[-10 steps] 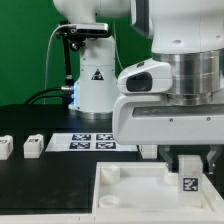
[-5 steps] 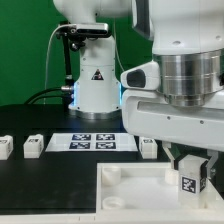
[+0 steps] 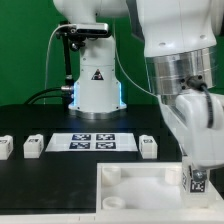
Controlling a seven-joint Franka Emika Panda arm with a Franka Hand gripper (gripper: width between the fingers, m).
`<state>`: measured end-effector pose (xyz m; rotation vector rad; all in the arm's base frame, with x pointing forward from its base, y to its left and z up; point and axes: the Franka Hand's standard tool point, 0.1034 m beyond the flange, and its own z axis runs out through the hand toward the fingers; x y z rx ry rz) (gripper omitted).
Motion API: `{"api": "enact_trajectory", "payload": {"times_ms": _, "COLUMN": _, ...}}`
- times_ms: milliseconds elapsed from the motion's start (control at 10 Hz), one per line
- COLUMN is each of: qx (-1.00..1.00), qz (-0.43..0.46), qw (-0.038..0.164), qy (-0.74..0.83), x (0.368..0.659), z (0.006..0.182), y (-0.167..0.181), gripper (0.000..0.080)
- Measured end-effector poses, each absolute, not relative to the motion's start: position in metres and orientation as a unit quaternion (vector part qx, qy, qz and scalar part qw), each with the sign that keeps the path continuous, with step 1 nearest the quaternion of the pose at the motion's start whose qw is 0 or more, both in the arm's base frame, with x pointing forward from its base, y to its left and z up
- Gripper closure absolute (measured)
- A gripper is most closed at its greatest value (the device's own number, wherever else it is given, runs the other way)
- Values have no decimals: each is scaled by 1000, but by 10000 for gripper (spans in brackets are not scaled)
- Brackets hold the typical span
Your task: Assemble one leg
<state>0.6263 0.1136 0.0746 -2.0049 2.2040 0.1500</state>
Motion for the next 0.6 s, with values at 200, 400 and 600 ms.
{"api": "enact_trajectory", "payload": {"times_ms": 200, "qx": -607, "qz": 61, "qw": 80, "qy": 788, "x": 626, "z": 75, "y": 115, "gripper": 431}}
{"api": "enact_trajectory", "payload": {"times_ms": 400, "qx": -617, "qz": 61, "qw": 80, "qy": 780, "x": 626, "z": 74, "y": 116, "gripper": 293}}
{"api": "enact_trajectory", "payload": {"times_ms": 600, "qx": -681, "qz": 54, "qw": 83, "qy": 725, "x": 624, "z": 73, "y": 118, "gripper": 196}}
